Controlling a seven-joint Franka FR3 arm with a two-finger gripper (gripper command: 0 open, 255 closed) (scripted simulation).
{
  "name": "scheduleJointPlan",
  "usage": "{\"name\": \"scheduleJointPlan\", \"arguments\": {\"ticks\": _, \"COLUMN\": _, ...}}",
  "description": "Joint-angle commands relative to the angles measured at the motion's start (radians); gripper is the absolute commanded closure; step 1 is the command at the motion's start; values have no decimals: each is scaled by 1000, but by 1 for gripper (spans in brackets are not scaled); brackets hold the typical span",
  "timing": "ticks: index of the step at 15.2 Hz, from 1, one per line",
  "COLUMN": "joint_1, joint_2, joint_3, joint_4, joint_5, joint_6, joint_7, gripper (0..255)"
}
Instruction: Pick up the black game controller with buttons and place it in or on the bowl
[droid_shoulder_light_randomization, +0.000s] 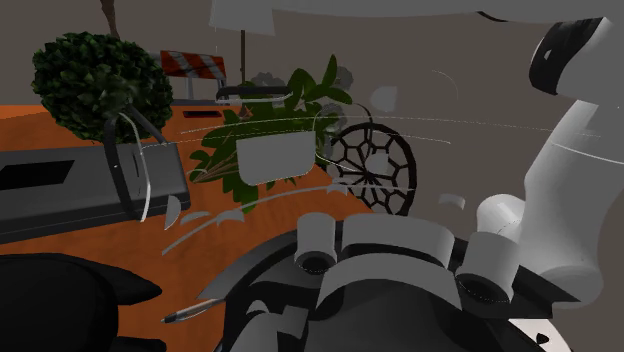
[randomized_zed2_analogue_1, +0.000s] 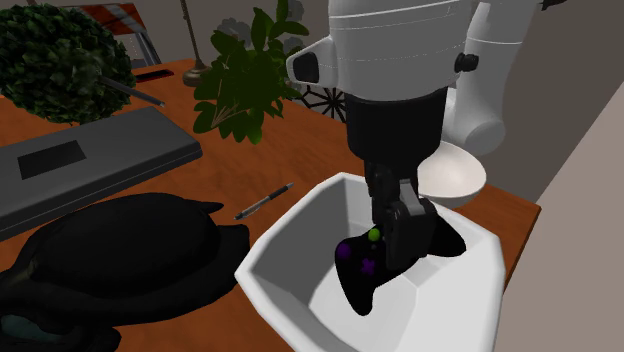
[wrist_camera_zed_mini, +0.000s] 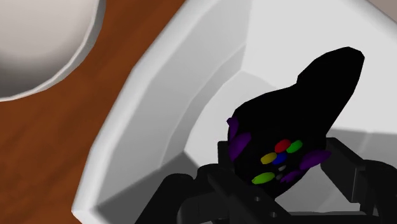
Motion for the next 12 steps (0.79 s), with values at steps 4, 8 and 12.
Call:
{"name": "scheduleJointPlan", "arguments": {"ticks": 4, "joint_1": 0, "joint_2": 0, "joint_3": 0, "joint_4": 0, "joint_5": 0, "joint_6": 0, "joint_7": 0, "gripper": 0}}
{"name": "scheduleJointPlan", "arguments": {"ticks": 8, "joint_1": -1, "joint_2": 18, "joint_3": 0, "joint_4": 81, "joint_5": -14, "joint_6": -68, "joint_7": 11, "gripper": 0}}
{"name": "scheduleJointPlan", "arguments": {"ticks": 12, "joint_1": 1, "joint_2": 41, "joint_3": 2, "joint_4": 160, "joint_5": -31, "joint_6": -130, "joint_7": 26, "gripper": 0}}
